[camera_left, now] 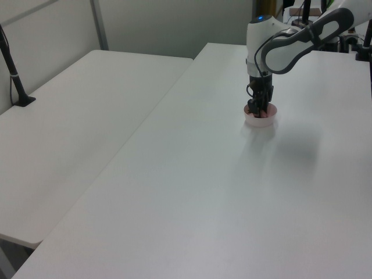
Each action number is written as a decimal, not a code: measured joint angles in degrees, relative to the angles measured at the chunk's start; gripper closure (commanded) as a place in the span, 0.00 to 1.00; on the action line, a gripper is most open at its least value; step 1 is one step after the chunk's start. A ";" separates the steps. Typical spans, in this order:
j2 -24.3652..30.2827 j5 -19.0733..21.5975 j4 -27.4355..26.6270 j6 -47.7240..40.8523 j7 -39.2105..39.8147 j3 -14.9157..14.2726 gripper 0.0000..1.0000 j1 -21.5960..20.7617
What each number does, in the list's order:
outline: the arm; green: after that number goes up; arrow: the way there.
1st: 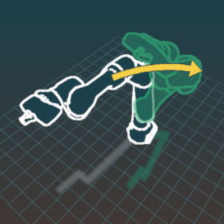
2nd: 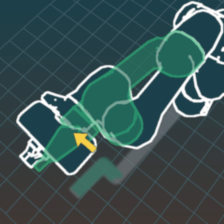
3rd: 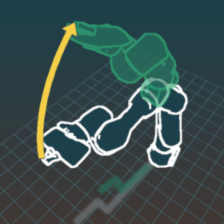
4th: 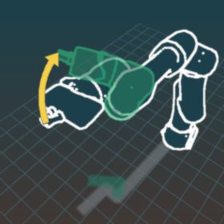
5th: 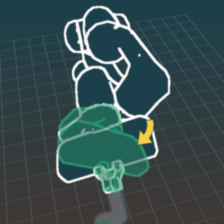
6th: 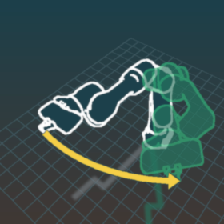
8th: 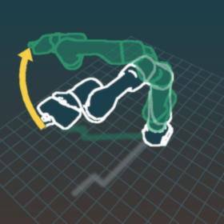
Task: Pick up strawberry from bowl
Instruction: 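Close the gripper on the red strawberry inside the bowl, then lift the strawberry out of the bowl and carry it aside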
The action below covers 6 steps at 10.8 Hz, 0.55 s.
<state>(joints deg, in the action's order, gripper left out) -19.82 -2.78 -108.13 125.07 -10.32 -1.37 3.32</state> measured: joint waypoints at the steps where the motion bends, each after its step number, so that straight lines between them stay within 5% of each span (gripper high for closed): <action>1: 0.47 0.00 0.06 0.00 0.00 0.00 0.59 -0.01; 6: 3.31 0.00 0.14 0.00 0.00 1.09 0.59 0.05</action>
<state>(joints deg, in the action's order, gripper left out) -16.51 -2.78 -107.99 125.07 -10.32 -0.29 3.36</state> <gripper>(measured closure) 0.586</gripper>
